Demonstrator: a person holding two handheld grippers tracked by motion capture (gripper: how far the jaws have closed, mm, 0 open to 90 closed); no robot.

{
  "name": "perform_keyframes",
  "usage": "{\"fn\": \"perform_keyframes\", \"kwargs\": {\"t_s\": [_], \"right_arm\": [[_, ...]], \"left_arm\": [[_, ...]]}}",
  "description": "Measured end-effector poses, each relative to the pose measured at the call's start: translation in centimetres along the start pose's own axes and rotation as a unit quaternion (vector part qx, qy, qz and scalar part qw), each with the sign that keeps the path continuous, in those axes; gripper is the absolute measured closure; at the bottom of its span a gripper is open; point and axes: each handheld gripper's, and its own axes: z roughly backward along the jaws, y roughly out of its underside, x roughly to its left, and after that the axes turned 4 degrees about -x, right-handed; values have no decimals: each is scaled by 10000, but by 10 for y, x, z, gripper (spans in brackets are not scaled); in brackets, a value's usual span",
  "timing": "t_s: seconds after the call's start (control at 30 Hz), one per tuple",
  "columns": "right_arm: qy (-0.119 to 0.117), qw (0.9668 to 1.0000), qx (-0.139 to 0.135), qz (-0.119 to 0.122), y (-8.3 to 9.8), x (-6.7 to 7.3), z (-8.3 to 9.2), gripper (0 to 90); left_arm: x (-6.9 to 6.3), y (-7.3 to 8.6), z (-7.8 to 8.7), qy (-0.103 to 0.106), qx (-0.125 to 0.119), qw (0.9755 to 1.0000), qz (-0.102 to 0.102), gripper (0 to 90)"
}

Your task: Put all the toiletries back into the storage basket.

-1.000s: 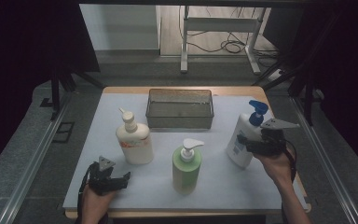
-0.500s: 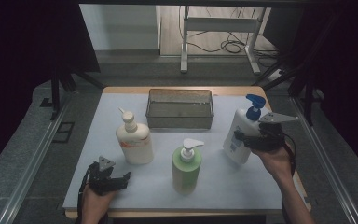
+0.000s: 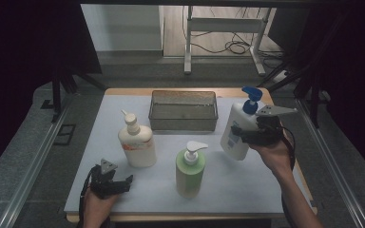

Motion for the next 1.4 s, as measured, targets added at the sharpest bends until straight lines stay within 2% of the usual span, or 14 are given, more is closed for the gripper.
{"fn": "perform_keyframes", "kwargs": {"t_s": [0.3,0.83,1.4], "right_arm": [[-43,10000,-29,52,-17,5,-8,378],[-76,9996,-11,253,-42,22,-36,379],[-60,9997,-53,249,-60,29,-62,379]], "left_arm": [[0,0,0,0,2,10000,1,115],[0,0,0,2,8,10000,-3,115],[0,0,0,1,6,10000,9,115]]}}
